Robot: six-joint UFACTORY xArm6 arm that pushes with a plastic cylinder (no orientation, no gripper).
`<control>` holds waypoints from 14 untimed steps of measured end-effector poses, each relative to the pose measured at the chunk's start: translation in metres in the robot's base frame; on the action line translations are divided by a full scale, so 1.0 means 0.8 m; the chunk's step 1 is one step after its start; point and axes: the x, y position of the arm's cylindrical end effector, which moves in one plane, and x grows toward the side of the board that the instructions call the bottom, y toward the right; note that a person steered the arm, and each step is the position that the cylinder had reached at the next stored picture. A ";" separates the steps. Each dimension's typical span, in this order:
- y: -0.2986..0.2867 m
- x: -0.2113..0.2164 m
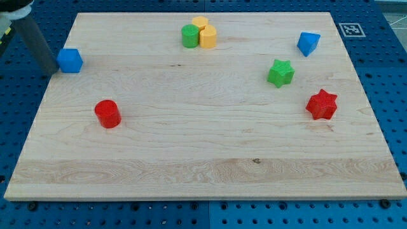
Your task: Slide the blue cube towards the center
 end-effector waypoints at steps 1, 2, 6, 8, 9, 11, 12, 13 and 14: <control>0.006 0.053; 0.063 0.054; -0.007 0.009; -0.008 -0.079; 0.012 -0.065; 0.027 -0.034; 0.062 -0.034; 0.078 -0.034; 0.087 -0.034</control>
